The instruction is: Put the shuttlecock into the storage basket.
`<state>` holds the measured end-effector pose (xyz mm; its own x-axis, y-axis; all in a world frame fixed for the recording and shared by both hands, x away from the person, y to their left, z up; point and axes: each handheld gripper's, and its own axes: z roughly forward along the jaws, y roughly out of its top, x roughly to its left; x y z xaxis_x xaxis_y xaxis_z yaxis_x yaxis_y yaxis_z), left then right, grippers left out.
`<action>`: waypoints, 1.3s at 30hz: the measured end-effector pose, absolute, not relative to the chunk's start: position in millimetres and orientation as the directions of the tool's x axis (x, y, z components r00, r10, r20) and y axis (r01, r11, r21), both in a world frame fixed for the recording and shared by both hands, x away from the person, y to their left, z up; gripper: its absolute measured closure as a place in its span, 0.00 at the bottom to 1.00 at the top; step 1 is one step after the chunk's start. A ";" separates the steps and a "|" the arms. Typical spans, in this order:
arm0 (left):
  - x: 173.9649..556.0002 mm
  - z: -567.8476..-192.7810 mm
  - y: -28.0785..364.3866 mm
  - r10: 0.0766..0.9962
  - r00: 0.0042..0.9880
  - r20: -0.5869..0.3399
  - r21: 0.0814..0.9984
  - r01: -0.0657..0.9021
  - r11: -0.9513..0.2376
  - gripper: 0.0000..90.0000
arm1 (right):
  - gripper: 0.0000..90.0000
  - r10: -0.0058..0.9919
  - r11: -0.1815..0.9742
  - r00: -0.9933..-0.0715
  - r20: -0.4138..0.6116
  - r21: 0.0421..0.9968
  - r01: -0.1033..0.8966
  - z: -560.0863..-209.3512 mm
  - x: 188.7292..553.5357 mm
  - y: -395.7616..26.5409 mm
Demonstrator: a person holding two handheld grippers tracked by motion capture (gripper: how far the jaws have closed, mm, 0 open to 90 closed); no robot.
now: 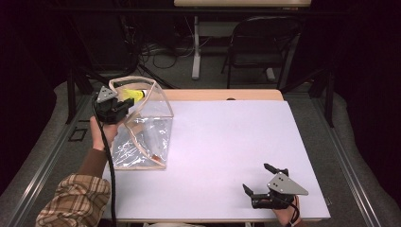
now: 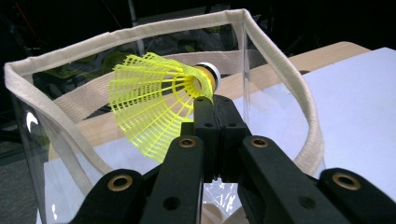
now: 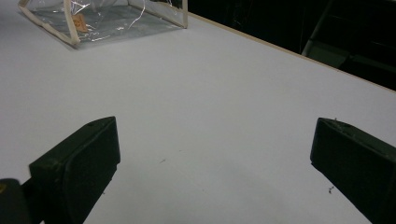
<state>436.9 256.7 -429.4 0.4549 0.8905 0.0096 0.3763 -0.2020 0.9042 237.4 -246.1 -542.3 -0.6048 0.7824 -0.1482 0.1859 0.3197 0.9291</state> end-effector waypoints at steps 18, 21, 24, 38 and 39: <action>452.9 -421.3 251.3 0.875 0.483 0.042 0.873 0.407 -0.266 0.99 | 0.01 0.782 0.320 -0.605 -0.148 0.929 0.186 -542.3 237.4 -246.1; 458.2 -420.4 251.1 0.875 0.483 0.035 0.870 0.417 -0.264 0.99 | 0.01 0.782 0.319 -0.606 -0.146 0.929 0.188 -542.4 237.5 -246.0; 462.3 -421.8 250.4 0.874 0.485 0.037 0.863 0.425 -0.273 0.99 | 0.01 0.781 0.320 -0.607 -0.146 0.929 0.188 -542.5 237.5 -245.9; 474.3 -430.8 247.7 0.874 0.484 0.036 0.836 0.464 -0.292 0.98 | 0.01 0.781 0.319 -0.607 -0.144 0.929 0.190 -542.5 237.6 -245.9; 474.8 -431.4 247.6 0.875 0.483 0.036 0.835 0.466 -0.292 0.98 | 0.01 0.781 0.319 -0.608 -0.144 0.929 0.190 -542.5 237.5 -245.9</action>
<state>474.8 247.6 -431.4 0.4829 0.8750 0.0360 0.4663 -0.2917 0.8351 237.5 -245.9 -542.5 -0.6076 0.7812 -0.1435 0.1903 0.3186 0.9286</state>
